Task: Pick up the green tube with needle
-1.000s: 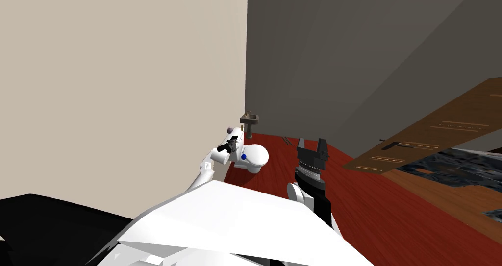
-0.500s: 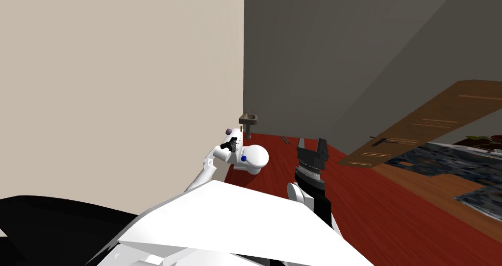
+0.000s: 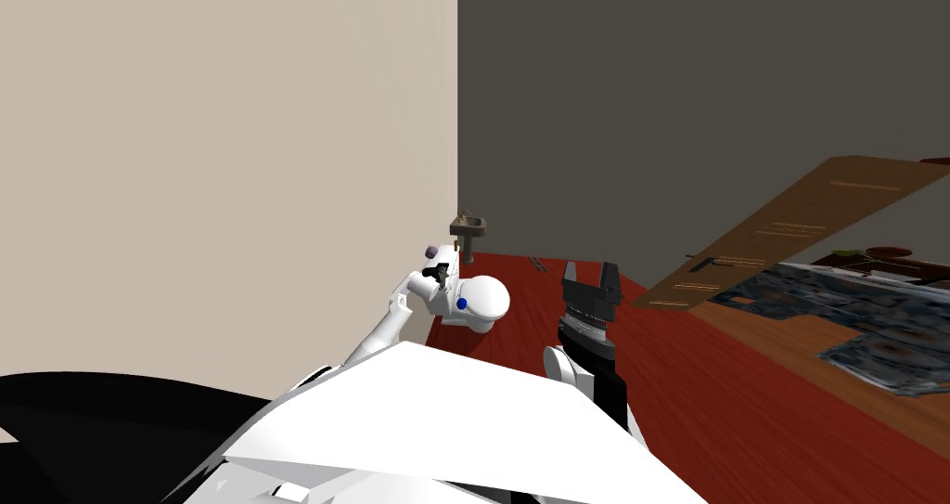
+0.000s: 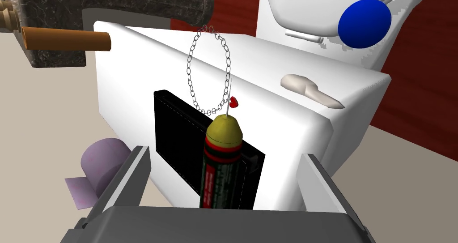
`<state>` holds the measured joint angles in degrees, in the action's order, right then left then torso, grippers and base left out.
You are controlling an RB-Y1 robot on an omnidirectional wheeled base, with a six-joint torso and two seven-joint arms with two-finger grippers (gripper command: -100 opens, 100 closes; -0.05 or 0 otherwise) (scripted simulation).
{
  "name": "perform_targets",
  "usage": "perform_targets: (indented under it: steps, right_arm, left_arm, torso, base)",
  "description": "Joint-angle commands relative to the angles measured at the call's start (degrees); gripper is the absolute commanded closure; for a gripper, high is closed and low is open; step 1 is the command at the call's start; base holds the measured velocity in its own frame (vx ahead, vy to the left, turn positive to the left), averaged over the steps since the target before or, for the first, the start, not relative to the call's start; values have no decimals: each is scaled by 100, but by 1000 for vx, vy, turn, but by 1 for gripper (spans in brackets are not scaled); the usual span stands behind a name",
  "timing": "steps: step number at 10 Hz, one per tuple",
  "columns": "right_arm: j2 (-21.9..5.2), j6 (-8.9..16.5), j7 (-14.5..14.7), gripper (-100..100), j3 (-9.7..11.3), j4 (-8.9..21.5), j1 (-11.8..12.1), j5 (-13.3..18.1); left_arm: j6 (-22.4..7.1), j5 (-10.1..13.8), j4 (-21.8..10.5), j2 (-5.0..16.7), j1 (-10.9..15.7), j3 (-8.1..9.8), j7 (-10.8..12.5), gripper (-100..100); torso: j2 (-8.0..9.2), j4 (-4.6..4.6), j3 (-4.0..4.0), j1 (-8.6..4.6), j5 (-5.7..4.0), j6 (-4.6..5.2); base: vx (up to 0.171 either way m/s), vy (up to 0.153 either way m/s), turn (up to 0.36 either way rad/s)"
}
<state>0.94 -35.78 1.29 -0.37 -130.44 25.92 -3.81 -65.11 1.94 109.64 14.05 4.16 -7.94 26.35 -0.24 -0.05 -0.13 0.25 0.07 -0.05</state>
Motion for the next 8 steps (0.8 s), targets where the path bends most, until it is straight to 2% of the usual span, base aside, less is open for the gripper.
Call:
perform_targets:
  steps: [1,3,4,5,6,8]
  right_arm:
    - [0,0,0,0,0,0,0,0]
    - [0,0,0,0,0,0,0,0]
    - [0,0,0,0,0,0,0,0]
    - [1,0,0,0,0,0,0,0]
    - [1,0,0,0,1,0,0,0]
    - [1,0,0,0,1,0,0,0]
  left_arm:
    - [-185,-22,-75,78,106,-24,5,-100]
    - [-374,-44,-143,187,209,-51,14,-100]
    - [-301,-32,-116,152,174,-38,8,-100]
    - [-324,-34,-120,158,179,-40,10,0]
    - [-170,-43,-284,127,193,-15,-26,-100]
    - [19,-54,-490,89,210,16,-71,-100]
  torso:
    - [0,0,0,0,0,0]
    - [9,2,5,-9,-2,0]
    - [10,2,6,-9,-2,0]
    - [12,2,7,-17,-3,-1]
    - [15,3,8,-24,-5,0]
    - [5,1,3,-27,-6,0]
  base:
    - [24,52,-51]
    - [11,44,-49]
    - [7,22,-13]
    - [0,0,0]
    - [18,1,-3]
    - [36,-3,-4]
